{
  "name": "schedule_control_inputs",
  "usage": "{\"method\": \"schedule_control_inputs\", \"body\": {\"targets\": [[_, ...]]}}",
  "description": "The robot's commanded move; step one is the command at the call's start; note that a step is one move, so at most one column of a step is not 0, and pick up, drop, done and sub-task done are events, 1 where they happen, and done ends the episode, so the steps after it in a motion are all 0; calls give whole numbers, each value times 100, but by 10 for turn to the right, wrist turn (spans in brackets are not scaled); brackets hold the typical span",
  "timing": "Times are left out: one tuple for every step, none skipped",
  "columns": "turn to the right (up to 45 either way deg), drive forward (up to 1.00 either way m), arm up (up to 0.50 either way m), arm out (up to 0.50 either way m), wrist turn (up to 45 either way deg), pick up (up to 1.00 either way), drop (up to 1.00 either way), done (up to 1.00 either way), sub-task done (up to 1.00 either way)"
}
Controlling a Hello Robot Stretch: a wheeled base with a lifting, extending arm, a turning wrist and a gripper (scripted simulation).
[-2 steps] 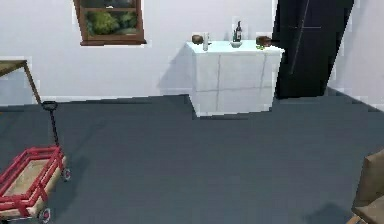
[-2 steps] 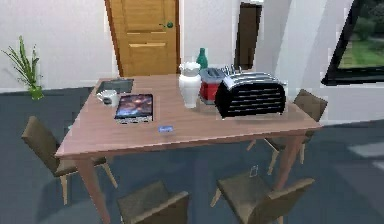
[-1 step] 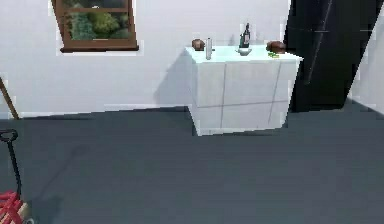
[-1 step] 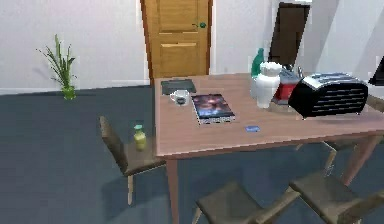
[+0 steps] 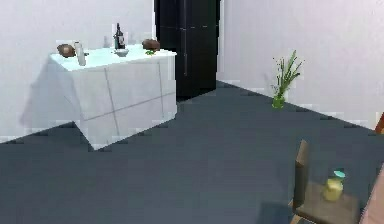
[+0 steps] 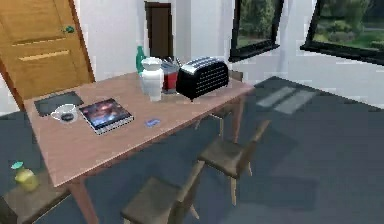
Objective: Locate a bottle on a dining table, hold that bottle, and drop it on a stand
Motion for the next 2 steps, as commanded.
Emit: {"method": "schedule_control_inputs", "body": {"targets": [[0, 100, 0, 0, 0, 0, 0, 0, 0], [60, 0, 0, 0, 0, 0, 0, 0, 0]]}}
